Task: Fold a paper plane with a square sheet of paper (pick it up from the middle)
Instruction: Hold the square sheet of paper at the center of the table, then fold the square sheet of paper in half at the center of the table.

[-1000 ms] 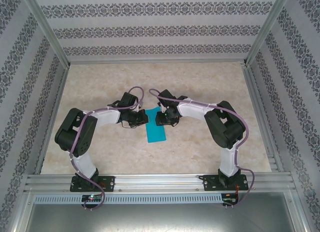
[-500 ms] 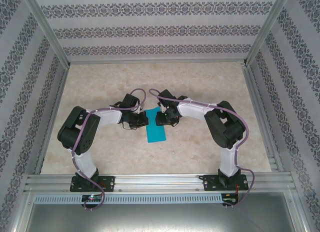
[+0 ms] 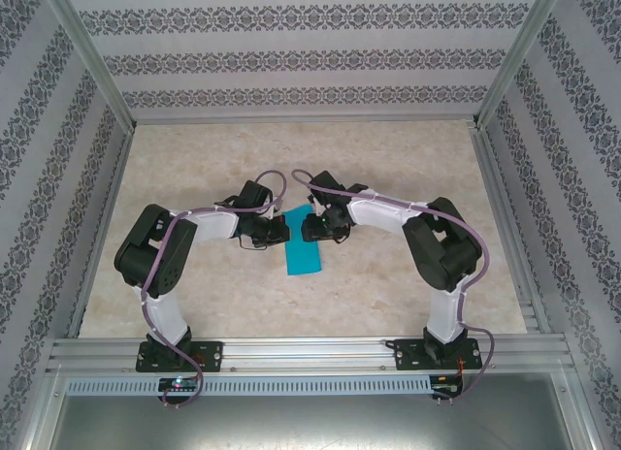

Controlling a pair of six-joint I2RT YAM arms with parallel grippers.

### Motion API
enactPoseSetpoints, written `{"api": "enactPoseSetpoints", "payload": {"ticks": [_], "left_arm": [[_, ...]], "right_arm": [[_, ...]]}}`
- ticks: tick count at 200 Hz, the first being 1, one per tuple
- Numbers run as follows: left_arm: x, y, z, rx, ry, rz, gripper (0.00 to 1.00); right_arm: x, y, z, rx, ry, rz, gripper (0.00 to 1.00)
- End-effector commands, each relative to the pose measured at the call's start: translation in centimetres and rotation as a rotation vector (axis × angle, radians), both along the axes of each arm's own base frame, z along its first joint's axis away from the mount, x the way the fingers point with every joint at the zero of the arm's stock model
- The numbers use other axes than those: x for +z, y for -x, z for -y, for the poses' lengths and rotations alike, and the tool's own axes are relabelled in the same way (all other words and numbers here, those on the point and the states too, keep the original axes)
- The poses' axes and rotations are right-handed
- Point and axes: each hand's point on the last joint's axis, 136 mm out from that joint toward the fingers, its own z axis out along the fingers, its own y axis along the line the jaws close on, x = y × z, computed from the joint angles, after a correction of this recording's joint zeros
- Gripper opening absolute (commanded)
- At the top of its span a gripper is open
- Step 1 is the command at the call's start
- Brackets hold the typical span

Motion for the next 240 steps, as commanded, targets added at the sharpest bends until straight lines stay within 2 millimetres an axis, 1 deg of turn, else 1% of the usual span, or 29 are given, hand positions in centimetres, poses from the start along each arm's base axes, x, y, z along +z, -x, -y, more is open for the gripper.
{"api": "enactPoseSetpoints", "payload": {"ticks": [1,16,29,45,65,98,124,173,203,240], "left_arm": [[-5.2,2.7,-2.8,-0.002,-0.184,-0.110,0.06],[-5.4,2.9,-3.0,-0.004,-0.199,-0.111,0.06],[-5.6,3.0,-3.2,-0.007,-0.210,-0.112,0.06],[-5.7,3.1,-3.3,-0.009,-0.215,-0.116,0.06],[-5.7,3.1,-3.4,-0.013,-0.220,-0.115,0.06],[-5.8,3.1,-3.5,-0.016,-0.233,-0.114,0.06],[-6.0,3.3,-3.7,-0.018,-0.243,-0.116,0.06],[-6.5,3.5,-4.1,-0.022,-0.264,-0.122,0.06],[-6.8,3.7,-4.2,-0.025,-0.272,-0.130,0.06],[-6.9,3.8,-4.3,-0.027,-0.278,-0.132,0.06]], "right_arm": [[2.9,-0.1,0.5,-0.001,-0.042,0.050,0.47],[3.9,0.0,0.1,-0.015,-0.101,0.050,0.45],[4.5,-0.1,-0.8,-0.033,-0.195,0.040,0.40],[4.8,-0.1,-2.1,-0.036,-0.280,0.015,0.33],[4.0,-0.1,-3.2,-0.032,-0.324,-0.024,0.26],[2.0,-0.2,-3.4,-0.030,-0.304,-0.063,0.20],[0.9,-0.4,-3.1,-0.027,-0.277,-0.072,0.17],[-1.7,-0.5,-1.1,-0.029,-0.190,-0.088,0.14],[-2.6,-0.6,-0.2,-0.029,-0.161,-0.081,0.13],[-4.2,0.0,1.2,-0.025,-0.107,-0.100,0.13]]}}
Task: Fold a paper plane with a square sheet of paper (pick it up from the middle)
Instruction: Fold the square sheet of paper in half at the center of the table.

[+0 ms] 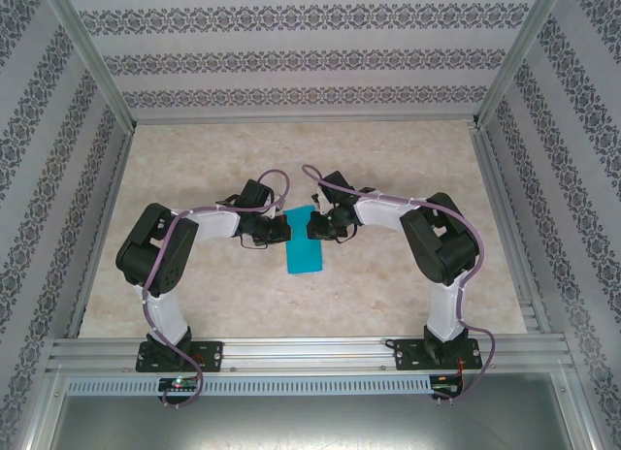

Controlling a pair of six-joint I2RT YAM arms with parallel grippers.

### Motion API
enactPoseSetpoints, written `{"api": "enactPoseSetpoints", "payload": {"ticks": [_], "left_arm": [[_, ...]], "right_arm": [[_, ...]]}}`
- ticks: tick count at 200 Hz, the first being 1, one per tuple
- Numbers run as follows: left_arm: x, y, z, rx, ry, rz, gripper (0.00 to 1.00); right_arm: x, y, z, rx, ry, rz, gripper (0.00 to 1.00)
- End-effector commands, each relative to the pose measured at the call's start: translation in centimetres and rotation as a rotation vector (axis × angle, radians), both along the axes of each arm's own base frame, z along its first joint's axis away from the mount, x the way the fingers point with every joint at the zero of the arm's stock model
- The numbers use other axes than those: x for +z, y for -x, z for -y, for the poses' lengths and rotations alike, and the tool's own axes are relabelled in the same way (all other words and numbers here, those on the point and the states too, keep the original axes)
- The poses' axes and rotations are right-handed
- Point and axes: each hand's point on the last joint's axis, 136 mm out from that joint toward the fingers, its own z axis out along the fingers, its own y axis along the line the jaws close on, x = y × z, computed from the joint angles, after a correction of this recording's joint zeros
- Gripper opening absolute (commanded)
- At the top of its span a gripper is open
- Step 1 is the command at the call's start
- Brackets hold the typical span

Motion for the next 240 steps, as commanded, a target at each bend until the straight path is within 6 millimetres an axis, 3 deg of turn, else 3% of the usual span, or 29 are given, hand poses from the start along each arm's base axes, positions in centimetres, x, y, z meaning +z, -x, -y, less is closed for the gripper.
{"api": "enactPoseSetpoints", "payload": {"ticks": [1,35,64,83,145,207,240], "left_arm": [[-6.8,4.1,-4.5,0.020,-0.261,-0.162,0.06],[-6.9,4.1,-4.4,0.015,-0.262,-0.165,0.06],[-6.8,4.1,-4.5,0.011,-0.268,-0.165,0.06],[-6.9,4.1,-4.5,0.010,-0.270,-0.166,0.06],[-6.9,4.3,-4.7,0.004,-0.278,-0.165,0.06],[-7.0,4.4,-4.9,0.003,-0.287,-0.164,0.06],[-7.2,4.6,-4.9,-0.002,-0.284,-0.169,0.06]], "right_arm": [[-2.3,0.8,2.1,0.007,0.084,-0.026,0.12],[-1.9,0.7,2.5,0.003,0.082,-0.025,0.12],[1.5,-0.4,0.9,-0.019,-0.023,0.029,0.11],[2.6,-1.1,-0.4,-0.031,-0.095,0.039,0.11],[0.9,-3.1,-0.6,-0.051,-0.085,0.028,0.10],[-2.2,-2.9,3.4,-0.090,0.034,0.001,0.09],[-1.0,-3.3,4.7,-0.122,0.021,0.030,0.08]]}}
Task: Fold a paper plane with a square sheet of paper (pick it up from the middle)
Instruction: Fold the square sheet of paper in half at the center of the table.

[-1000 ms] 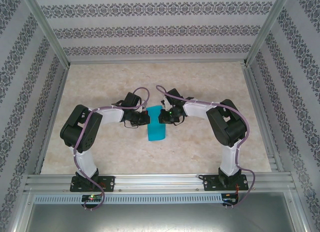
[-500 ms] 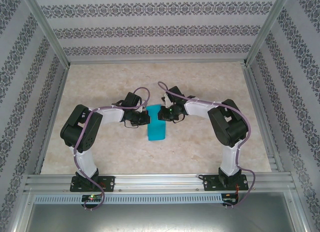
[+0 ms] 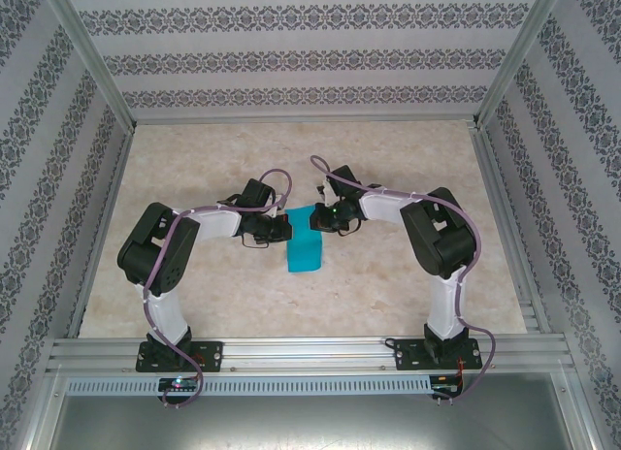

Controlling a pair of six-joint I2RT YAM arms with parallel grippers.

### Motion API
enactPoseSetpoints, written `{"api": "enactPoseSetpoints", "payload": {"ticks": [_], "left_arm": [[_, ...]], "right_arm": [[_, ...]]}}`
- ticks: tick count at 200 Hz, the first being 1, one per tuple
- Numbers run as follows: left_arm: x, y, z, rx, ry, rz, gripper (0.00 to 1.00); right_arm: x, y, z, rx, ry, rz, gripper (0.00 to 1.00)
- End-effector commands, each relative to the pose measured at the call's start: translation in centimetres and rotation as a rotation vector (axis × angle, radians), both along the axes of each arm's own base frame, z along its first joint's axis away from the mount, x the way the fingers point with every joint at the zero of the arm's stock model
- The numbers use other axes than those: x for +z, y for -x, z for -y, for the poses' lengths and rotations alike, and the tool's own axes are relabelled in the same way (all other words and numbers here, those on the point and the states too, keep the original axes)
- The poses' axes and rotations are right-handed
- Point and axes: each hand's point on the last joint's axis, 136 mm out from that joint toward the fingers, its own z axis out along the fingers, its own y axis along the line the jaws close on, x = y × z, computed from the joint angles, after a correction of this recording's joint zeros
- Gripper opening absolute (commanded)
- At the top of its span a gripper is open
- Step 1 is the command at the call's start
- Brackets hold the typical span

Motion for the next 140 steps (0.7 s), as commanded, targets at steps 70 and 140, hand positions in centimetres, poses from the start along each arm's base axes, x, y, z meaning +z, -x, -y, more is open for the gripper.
{"api": "enactPoseSetpoints", "payload": {"ticks": [70,140], "left_arm": [[-7.1,5.3,-5.1,0.011,-0.285,-0.199,0.06],[-6.9,5.3,-5.2,0.005,-0.293,-0.198,0.06]], "right_arm": [[3.3,-2.1,0.0,-0.049,-0.049,0.069,0.08],[1.3,-3.8,-1.3,-0.045,-0.037,0.062,0.08]]}}
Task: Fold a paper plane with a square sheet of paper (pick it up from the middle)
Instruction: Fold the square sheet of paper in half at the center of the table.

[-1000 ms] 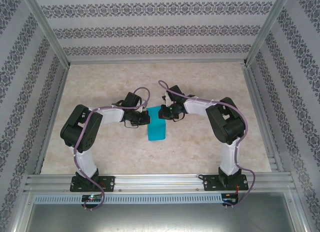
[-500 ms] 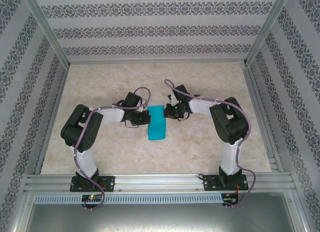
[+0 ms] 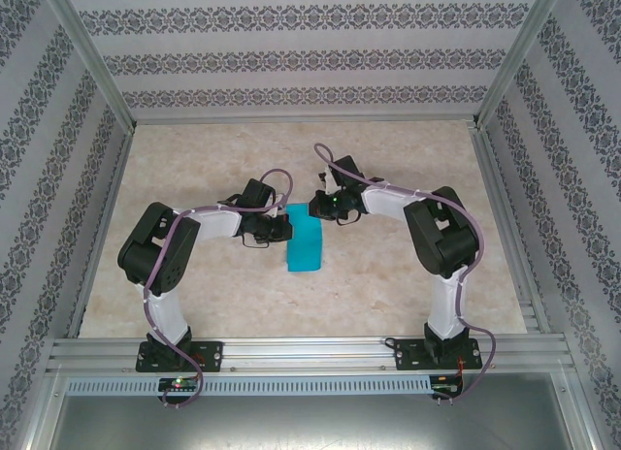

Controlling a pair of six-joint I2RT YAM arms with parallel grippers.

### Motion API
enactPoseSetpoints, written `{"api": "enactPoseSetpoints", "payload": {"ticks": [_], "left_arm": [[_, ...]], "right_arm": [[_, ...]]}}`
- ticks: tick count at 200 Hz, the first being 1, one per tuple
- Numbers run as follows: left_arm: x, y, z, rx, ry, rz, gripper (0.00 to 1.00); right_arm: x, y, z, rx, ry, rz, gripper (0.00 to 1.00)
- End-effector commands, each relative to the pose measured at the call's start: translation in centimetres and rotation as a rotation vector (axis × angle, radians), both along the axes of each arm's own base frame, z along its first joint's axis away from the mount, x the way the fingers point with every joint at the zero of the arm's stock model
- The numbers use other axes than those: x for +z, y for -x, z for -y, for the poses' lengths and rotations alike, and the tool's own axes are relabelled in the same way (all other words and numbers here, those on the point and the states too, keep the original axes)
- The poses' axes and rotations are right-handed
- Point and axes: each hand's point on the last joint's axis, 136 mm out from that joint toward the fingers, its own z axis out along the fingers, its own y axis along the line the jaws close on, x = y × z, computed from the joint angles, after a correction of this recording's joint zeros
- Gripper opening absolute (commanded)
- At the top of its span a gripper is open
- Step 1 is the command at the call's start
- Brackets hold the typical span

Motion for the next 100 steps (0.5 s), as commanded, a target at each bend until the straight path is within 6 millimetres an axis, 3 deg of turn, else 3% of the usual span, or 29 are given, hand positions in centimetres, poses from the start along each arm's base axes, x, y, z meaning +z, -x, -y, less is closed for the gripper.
{"api": "enactPoseSetpoints", "payload": {"ticks": [1,53,100], "left_arm": [[-6.8,5.3,-5.3,0.022,-0.290,-0.209,0.06],[-6.9,5.6,-5.4,0.018,-0.293,-0.216,0.06],[-6.9,5.6,-5.4,0.018,-0.292,-0.217,0.06]], "right_arm": [[-1.0,-0.4,-0.4,0.007,0.011,-0.010,0.08],[-3.5,0.0,2.6,-0.040,0.075,-0.042,0.08],[-3.6,-0.5,6.3,-0.126,0.154,-0.007,0.09]]}}
